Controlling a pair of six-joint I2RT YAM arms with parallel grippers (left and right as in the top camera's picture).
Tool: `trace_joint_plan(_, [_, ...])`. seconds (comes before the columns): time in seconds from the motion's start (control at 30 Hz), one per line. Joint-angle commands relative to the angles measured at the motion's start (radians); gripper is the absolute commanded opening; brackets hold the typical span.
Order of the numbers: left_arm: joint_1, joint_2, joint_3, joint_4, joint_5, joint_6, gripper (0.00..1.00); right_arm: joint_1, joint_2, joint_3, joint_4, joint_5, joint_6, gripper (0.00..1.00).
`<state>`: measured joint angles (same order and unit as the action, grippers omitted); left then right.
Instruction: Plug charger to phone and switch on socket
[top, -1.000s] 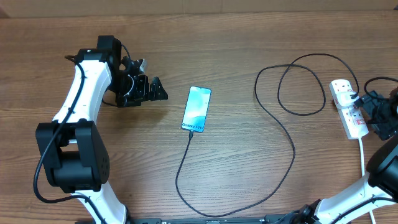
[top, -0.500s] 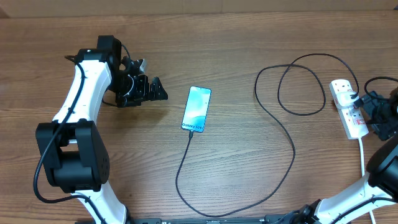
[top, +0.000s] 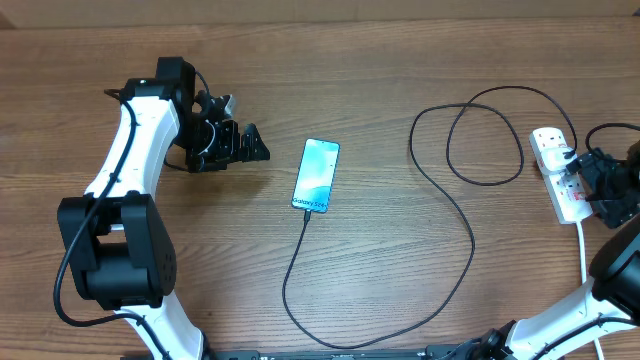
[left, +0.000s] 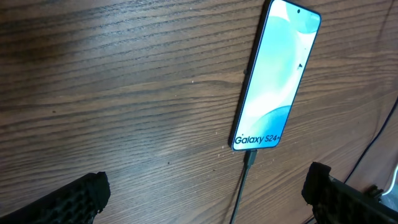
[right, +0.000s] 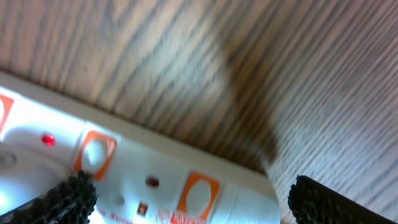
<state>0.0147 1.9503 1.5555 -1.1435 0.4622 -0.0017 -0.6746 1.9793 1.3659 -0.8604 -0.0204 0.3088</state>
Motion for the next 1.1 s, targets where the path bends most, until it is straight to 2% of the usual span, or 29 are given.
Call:
trace_joint_plan(0.0, [-0.002, -0.023, 0.002, 0.000, -0.002, -0.002, 1.00, 0.000, 0.027, 0.019, -0.059, 0.023, -0.025, 1.00])
trace_joint_plan(0.17, [-0.002, -0.023, 0.002, 0.000, -0.002, -0.002, 1.00, -0.018, -0.016, 0.108, -0.149, 0.017, -0.023, 1.00])
trace_joint_plan(0.4, [-0.002, -0.023, 0.002, 0.000, -0.002, -0.002, 1.00, -0.004, -0.151, 0.114, -0.156, -0.100, -0.057, 0.99])
trace_joint_plan(0.5, [-0.002, -0.023, 0.002, 0.000, -0.002, -0.002, 1.00, 0.026, -0.191, 0.113, -0.170, -0.162, -0.106, 0.97])
trace_joint_plan(0.83, [-0.002, -0.023, 0.002, 0.000, -0.002, -0.002, 0.99, 0.181, -0.266, 0.108, -0.247, -0.189, -0.196, 0.87])
trace_joint_plan(0.87, [-0.002, -0.023, 0.002, 0.000, -0.002, -0.002, 1.00, 0.202, -0.269, 0.107, -0.255, -0.198, -0.196, 0.88])
trace_joint_plan(0.93, [-0.002, -0.023, 0.002, 0.000, -0.002, -0.002, 1.00, 0.243, -0.269, 0.106, -0.272, -0.210, -0.193, 1.00])
trace_joint_plan(1.07, [-0.002, -0.023, 0.002, 0.000, -0.002, -0.002, 1.00, 0.311, -0.269, 0.105, -0.294, -0.191, -0.191, 1.00])
